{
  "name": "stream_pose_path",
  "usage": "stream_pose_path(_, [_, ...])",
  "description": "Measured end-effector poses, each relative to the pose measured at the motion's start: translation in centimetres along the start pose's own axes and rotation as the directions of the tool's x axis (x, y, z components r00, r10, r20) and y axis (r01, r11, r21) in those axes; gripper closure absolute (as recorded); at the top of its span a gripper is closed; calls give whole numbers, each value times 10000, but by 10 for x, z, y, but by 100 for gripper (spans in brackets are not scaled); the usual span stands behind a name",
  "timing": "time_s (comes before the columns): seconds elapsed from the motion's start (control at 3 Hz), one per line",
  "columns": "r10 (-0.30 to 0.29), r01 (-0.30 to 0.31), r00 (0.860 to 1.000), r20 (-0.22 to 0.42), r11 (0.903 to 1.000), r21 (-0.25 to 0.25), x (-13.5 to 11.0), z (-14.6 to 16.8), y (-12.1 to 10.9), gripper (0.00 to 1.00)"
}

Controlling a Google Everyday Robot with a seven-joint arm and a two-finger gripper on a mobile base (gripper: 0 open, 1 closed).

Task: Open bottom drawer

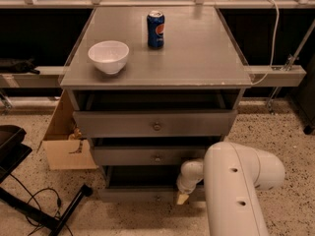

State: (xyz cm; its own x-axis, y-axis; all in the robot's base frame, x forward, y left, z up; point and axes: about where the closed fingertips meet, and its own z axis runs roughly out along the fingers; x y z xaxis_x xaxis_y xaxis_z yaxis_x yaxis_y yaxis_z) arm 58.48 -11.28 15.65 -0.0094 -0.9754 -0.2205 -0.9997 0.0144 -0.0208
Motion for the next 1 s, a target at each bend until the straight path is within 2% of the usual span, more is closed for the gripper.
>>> stream_pose_path(0.33, [1, -1, 10000, -2, 10000, -4, 0, 0, 0, 0])
stream_pose_path(0.67, [18, -19, 10000, -54, 9999, -106, 0, 2, 4, 0])
stream_pose_path(1.0, [136, -171, 9985, -531, 9977, -653, 1, -6, 42, 24])
